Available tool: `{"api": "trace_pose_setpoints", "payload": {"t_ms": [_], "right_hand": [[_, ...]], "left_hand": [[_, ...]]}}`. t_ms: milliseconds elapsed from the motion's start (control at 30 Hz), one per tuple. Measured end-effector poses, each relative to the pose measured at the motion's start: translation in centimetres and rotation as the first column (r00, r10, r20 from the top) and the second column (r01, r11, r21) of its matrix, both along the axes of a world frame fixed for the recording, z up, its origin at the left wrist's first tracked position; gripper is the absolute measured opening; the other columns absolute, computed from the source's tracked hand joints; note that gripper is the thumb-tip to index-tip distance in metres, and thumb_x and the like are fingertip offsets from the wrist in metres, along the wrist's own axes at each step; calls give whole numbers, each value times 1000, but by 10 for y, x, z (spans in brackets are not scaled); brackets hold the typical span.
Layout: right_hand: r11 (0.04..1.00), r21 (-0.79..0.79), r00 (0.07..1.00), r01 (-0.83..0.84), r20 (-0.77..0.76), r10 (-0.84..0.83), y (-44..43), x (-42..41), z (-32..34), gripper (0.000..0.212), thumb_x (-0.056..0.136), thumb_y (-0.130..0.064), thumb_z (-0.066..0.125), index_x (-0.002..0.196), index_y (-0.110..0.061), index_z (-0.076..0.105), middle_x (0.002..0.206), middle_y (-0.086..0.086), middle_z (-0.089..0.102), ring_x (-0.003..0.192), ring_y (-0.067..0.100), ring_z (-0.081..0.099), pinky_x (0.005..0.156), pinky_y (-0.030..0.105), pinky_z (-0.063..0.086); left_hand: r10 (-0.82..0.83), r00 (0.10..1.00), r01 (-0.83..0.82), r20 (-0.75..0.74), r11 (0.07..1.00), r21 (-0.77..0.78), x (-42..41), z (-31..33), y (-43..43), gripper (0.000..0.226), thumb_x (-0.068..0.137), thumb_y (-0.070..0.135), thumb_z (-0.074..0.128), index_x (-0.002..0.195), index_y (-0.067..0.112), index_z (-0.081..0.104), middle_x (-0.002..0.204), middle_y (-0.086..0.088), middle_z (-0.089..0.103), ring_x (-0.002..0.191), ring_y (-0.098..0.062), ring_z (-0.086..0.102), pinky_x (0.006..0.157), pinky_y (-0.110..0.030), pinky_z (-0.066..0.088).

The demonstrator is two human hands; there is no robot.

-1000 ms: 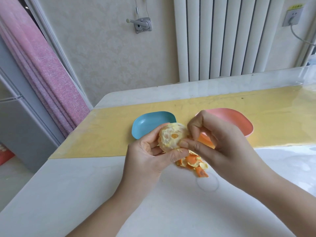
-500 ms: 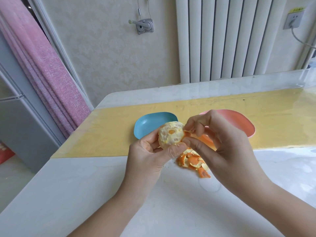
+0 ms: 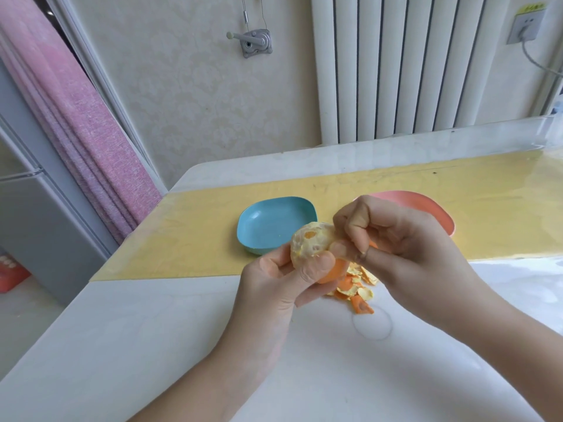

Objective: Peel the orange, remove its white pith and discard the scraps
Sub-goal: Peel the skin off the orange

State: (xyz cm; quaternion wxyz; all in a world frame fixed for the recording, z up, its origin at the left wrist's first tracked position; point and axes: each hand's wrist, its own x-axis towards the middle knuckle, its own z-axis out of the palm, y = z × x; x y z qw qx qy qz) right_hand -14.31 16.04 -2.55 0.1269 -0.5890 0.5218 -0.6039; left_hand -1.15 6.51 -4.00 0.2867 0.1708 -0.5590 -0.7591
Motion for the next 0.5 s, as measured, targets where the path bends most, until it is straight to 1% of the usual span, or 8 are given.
{"api": "trace_pose_setpoints", "payload": {"t_ms": [100, 200, 267, 367, 400, 433, 467, 500], "right_hand": [[994, -99, 972, -35, 230, 57, -1, 8, 4, 33, 78, 7, 61, 62, -18, 46, 68, -1, 48, 63, 14, 45, 55, 20, 39], [990, -131, 869, -59, 481, 115, -2, 12, 10, 32, 76, 2, 69, 62, -17, 46, 65, 1, 48, 60, 11, 45, 55, 17, 40], [985, -146, 724, -87, 670, 163, -2, 12, 12, 25, 75, 0, 64, 65, -14, 45, 64, -1, 50, 58, 10, 45, 54, 15, 41], [977, -195, 372, -86, 903, 214, -3, 4, 11, 16, 69, -2, 61, 74, -12, 49, 68, 1, 53, 53, 8, 50, 50, 13, 45], [982, -181, 299, -57, 935, 190, -3, 0, 10, 18, 65, -2, 63, 78, -10, 53, 68, 2, 56, 52, 7, 54, 50, 11, 47], [990, -139, 293, -33, 945, 142, -3, -4, 9, 20, 64, -3, 65, 81, -8, 56, 67, 2, 58, 51, 7, 57, 50, 11, 48], [996, -85, 340, -10, 937, 83, -2, -8, 8, 18, 65, -4, 65, 82, -7, 61, 67, 2, 61, 52, 7, 58, 51, 11, 50], [1000, -26, 425, 17, 905, 16, -2, -11, 7, 16, 66, -6, 66, 82, -7, 65, 67, 2, 63, 53, 8, 60, 53, 12, 50]], "left_hand": [[-86, 994, 99, -73, 977, 188, -2, 4, 11, 48, 58, 36, 81, 97, 7, 75, 104, -16, 71, 93, -26, 70, 72, -24, 56], [-129, 987, 156, -101, 926, 343, -3, 6, 18, 35, 59, 30, 71, 87, 9, 78, 101, -17, 72, 86, -27, 71, 63, -22, 57], [-185, 972, 229, -145, 885, 406, -3, 5, 18, 37, 57, 29, 77, 87, 7, 78, 99, -17, 72, 83, -29, 72, 59, -22, 57], [-261, 946, 319, -192, 851, 417, -3, 2, 15, 52, 46, 28, 91, 90, 4, 77, 97, -18, 72, 84, -29, 72, 61, -23, 57], [-287, 937, 344, -198, 850, 399, -3, 2, 14, 52, 47, 28, 92, 91, 5, 77, 98, -17, 72, 86, -29, 72, 63, -23, 58], [-309, 929, 367, -205, 848, 382, -3, 2, 13, 52, 49, 28, 92, 92, 5, 77, 100, -17, 72, 88, -29, 71, 65, -23, 58], [-318, 924, 378, -214, 847, 374, -3, 1, 11, 51, 50, 27, 91, 94, 5, 76, 102, -17, 71, 91, -30, 71, 67, -24, 58], [-311, 925, 375, -220, 847, 376, -4, 1, 9, 51, 51, 26, 91, 95, 5, 76, 103, -18, 71, 92, -30, 70, 68, -25, 58]]}}
